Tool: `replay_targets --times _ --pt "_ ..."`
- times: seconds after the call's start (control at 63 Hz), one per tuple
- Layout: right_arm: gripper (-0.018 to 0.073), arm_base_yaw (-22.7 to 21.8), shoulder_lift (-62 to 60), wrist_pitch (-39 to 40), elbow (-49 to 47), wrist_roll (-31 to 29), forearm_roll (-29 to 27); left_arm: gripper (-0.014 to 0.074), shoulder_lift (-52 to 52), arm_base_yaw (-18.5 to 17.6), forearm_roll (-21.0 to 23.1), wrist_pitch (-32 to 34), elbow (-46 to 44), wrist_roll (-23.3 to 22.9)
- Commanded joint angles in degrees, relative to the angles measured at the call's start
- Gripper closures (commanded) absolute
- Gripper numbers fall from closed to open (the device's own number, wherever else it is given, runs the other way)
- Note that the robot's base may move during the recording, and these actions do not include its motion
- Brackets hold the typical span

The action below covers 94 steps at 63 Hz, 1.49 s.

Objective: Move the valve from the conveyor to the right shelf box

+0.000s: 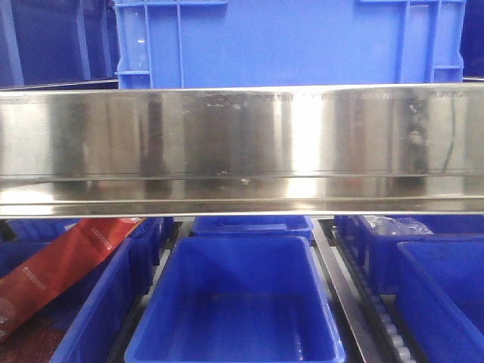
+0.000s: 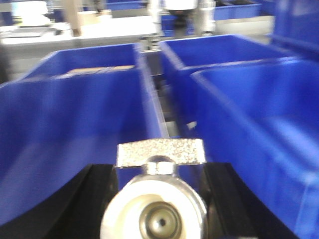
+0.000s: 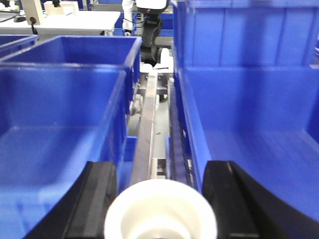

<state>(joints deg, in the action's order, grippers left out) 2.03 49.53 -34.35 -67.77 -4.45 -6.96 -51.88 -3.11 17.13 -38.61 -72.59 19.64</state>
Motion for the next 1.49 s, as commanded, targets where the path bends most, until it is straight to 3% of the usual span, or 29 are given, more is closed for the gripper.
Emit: replay_targets --times 0.0,0.222,0.444,0.587,0.952,1.063,1.127,1.206,1.317,1.476 --pt "0.0721 2.1 4.7 4.6 -5.5 -0.6 -0.5 0.0708 -5.4 -4.5 2.2 1.9 -6.0 1.1" --pt "0.0721 11.4 17.1 5.3 -18.3 -0.6 -0.5 0.0708 -20.3 -17.7 1.9 4.3 -18.7 1.1" --pt "0.0721 19.0 29.3 5.3 -28.9 -0.6 -0.5 0.0708 -34.3 -25.3 1.9 4.5 -30.7 -0.4" --pt "0.0721 20.0 35.9 5.3 -32.0 -0.6 -1.0 0.0708 -40.6 -26.3 2.3 4.5 -34.6 -0.6" --pt "0.0721 20.0 42.1 5.7 -32.1 -0.6 -1.3 0.0706 -47.1 -26.3 3.9 3.6 -34.7 -0.6" --pt "0.0718 20.0 42.6 5.0 -32.1 -0.6 -1.3 0.0621 -47.2 -26.3 3.9 4.5 -34.7 -0.6" --pt "0.0650 20.0 43.0 4.8 -32.1 -0.6 -1.3 0.0526 -47.2 -26.3 3.9 4.6 -34.7 -0.6" --pt "0.0417 20.0 43.2 5.0 -32.1 -0.6 -1.3 0.0399 -47.2 -26.3 3.9 4.3 -34.7 -0.6" --pt "0.0184 20.0 43.2 5.4 -32.1 -0.6 -1.3 0.0272 -47.2 -26.3 4.7 3.6 -34.7 -0.6" --pt "0.0091 19.8 43.2 5.3 -32.1 -0.6 -1.3 0.0155 -47.2 -26.3 4.7 3.6 -34.7 -0.6"
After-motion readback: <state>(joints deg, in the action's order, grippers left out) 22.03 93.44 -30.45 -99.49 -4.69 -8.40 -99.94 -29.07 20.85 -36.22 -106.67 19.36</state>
